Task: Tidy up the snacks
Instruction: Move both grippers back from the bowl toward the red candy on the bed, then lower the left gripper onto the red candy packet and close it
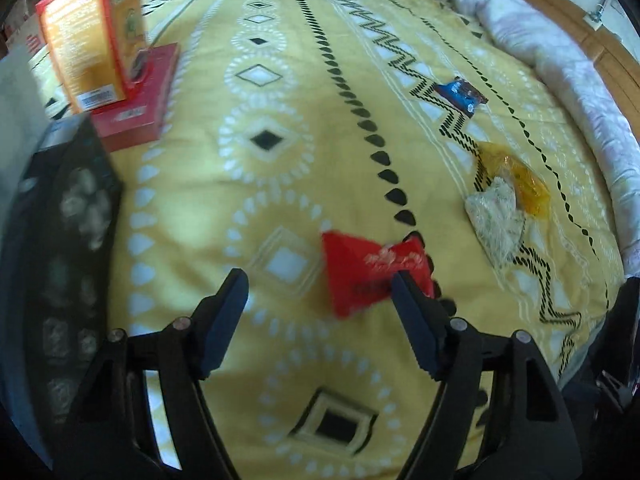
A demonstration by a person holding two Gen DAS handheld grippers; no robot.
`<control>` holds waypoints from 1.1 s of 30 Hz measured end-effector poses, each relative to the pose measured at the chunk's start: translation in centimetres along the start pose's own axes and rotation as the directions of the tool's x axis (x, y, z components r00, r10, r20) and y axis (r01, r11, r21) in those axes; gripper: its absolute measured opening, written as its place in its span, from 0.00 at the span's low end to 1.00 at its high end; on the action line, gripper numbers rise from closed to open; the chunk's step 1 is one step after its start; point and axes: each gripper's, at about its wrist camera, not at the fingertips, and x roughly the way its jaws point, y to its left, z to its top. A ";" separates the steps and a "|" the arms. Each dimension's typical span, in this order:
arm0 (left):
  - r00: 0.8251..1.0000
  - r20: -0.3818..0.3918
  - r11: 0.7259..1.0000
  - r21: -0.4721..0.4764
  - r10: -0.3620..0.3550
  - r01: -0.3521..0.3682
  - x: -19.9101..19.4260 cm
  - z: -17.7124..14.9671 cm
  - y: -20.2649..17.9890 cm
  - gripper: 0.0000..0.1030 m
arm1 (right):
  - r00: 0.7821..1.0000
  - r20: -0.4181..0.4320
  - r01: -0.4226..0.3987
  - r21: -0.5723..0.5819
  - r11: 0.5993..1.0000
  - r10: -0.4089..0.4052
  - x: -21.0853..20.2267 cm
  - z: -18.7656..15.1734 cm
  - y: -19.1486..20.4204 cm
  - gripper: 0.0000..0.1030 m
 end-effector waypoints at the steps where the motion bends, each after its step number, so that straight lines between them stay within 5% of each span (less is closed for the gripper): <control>1: 1.000 -0.005 1.000 0.010 -0.010 0.010 0.5 0.0 -0.4 0.75 | 1.000 -0.005 0.000 0.003 1.000 0.000 0.1 -0.2 -0.3 0.89; 6: 0.987 -0.084 0.980 0.136 -0.135 0.145 1.3 -1.3 -4.0 0.77 | 1.000 -0.016 -0.005 0.010 1.000 0.005 0.3 -0.5 -0.6 0.89; 9: 0.914 -0.180 0.898 0.191 -0.364 0.396 -0.9 -3.1 -6.6 0.76 | 1.000 -0.012 -0.007 0.014 1.000 0.007 0.3 -0.6 -0.7 0.89; 11: 0.883 -0.187 0.859 0.214 -0.431 0.465 -2.6 -3.6 -7.2 0.76 | 1.000 -0.010 -0.006 0.020 1.000 0.006 0.3 -0.7 -0.9 0.89; 12: 0.883 -0.164 0.854 0.231 -0.439 0.467 -3.6 -3.6 -7.2 0.76 | 1.000 -0.010 -0.006 0.023 1.000 0.006 0.3 -0.7 -0.9 0.89; 18: 0.949 0.045 0.926 0.235 -0.313 0.294 -5.2 -1.1 -4.4 0.77 | 1.000 -0.025 -0.014 0.026 1.000 0.014 0.8 -1.0 -0.8 0.89; 21: 0.973 0.074 0.943 0.272 -0.221 0.193 -3.4 -0.6 -4.0 0.79 | 0.999 -0.035 -0.014 0.032 0.999 0.015 1.0 -1.2 -1.0 0.89; 33: 0.993 0.028 0.944 0.316 -0.112 0.098 1.6 -0.8 -4.5 0.78 | 0.999 -0.050 -0.006 0.075 0.997 0.009 1.4 -1.5 -2.4 0.89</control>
